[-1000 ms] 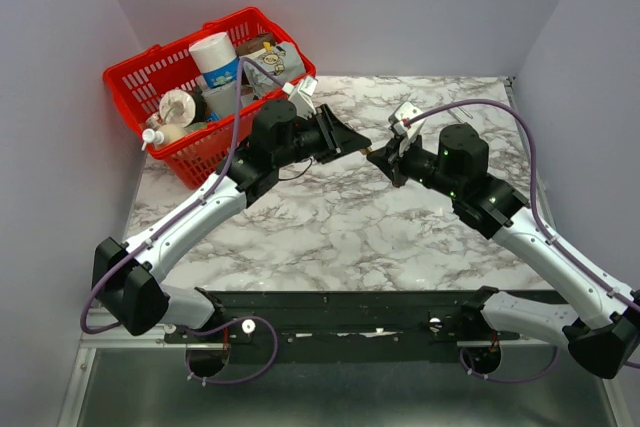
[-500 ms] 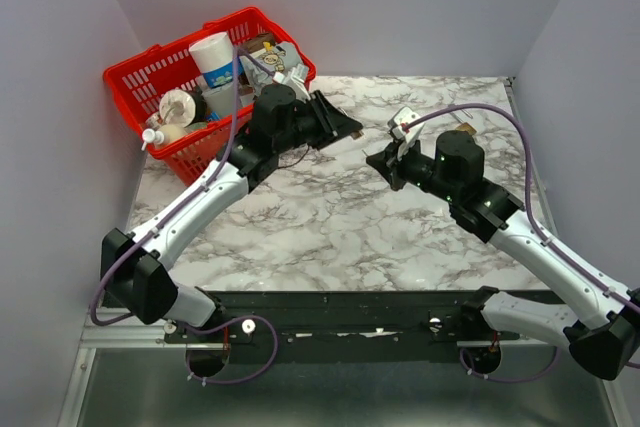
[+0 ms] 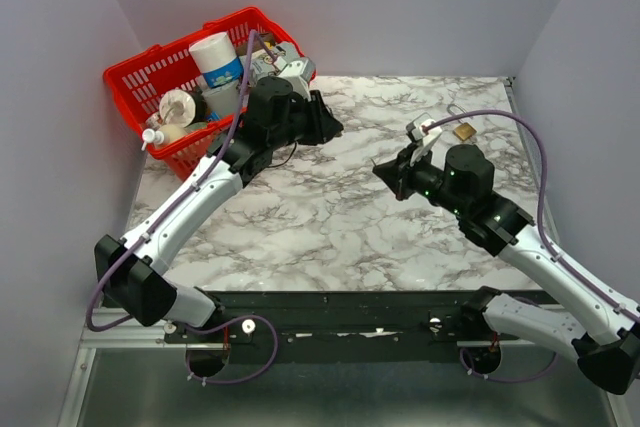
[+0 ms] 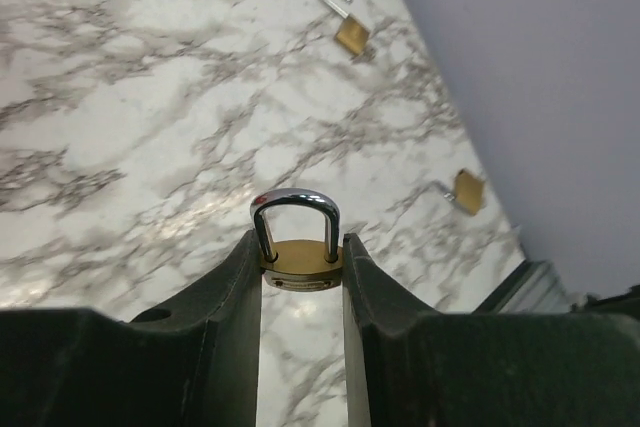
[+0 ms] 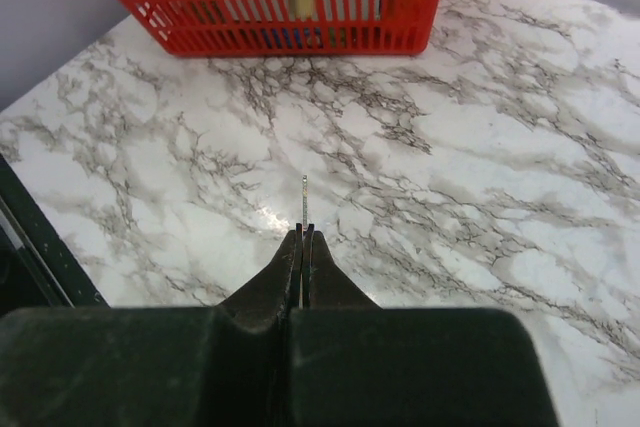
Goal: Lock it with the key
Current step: Place the lock at the center of the board.
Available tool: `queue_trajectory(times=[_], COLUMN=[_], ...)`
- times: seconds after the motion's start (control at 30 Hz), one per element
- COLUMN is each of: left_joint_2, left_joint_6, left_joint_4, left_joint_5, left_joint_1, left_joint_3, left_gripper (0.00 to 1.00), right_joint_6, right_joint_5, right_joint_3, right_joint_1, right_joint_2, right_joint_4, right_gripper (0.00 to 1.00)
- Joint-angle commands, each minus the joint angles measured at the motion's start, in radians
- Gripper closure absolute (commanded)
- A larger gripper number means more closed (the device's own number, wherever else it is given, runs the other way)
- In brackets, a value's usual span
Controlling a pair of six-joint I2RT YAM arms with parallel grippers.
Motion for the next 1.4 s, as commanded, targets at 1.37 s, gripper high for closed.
queue_trajectory(times=[1.37], left_joint_2=[0.418], left_joint_6=[-0.036], left_joint_4=[-0.062], left_joint_5=[-0.379], left_joint_1=[0.014], left_joint_3=[-0.215], left_gripper=[0.80], right_joint_6=[0.308], right_joint_5=[0.035], right_joint_3=[-0.001], right_joint_1=[-0.122], right_joint_2=[0.380], right_joint_4=[0.078], right_gripper=[0.99])
